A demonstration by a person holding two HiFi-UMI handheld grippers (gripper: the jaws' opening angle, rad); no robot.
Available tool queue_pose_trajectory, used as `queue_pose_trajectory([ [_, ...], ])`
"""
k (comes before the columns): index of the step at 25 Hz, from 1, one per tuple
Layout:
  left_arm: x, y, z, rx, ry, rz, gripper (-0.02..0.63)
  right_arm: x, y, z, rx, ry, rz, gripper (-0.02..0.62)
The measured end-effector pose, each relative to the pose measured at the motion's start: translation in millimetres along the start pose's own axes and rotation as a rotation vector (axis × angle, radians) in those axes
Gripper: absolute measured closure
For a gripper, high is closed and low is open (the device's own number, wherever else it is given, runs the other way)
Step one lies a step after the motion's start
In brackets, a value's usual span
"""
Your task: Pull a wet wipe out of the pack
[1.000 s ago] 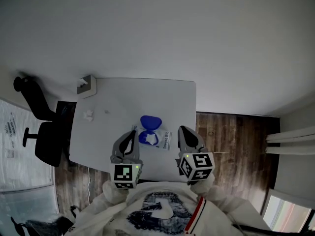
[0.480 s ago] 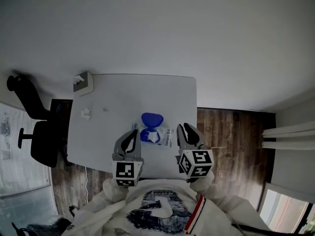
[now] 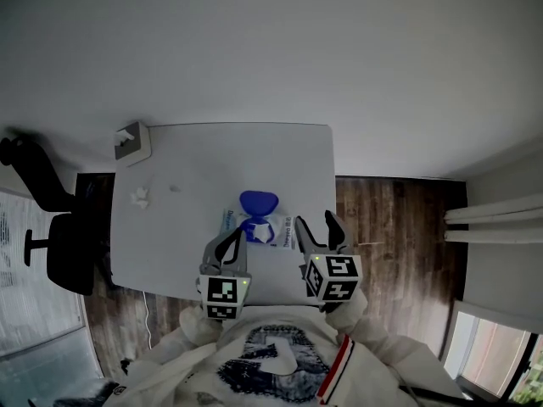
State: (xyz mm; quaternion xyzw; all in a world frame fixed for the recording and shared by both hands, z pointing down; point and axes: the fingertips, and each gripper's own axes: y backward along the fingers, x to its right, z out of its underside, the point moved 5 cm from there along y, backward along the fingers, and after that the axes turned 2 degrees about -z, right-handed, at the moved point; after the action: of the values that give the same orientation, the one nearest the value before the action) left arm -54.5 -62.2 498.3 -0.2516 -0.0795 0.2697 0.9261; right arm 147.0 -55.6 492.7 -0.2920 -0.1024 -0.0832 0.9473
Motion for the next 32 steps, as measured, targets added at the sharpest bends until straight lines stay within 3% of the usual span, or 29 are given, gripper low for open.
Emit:
queue_pose_trajectory([
  [5, 6, -5, 18, -0.043, 0.003, 0.038, 0.601, 2, 0, 3, -0.017, 0.000, 0.035, 0.274],
  [13, 14, -19, 42, -0.124, -0.008, 0.104, 0.600, -5, 0, 7, -0.047, 0.014, 0.052, 0.273],
  [14, 16, -21, 45, -0.135, -0.008, 0.116, 0.564, -5, 1, 8, -0.053, 0.014, 0.057, 0.275],
  [21, 23, -36, 61, -0.200, -0.027, 0.162, 0.525, -1, 4, 12, -0.070, 0.001, 0.083, 0.281],
  [32, 31, -59, 87, -0.325, -0.098, 0.169, 0.460, 1, 6, 12, -0.079, -0.005, 0.092, 0.287],
])
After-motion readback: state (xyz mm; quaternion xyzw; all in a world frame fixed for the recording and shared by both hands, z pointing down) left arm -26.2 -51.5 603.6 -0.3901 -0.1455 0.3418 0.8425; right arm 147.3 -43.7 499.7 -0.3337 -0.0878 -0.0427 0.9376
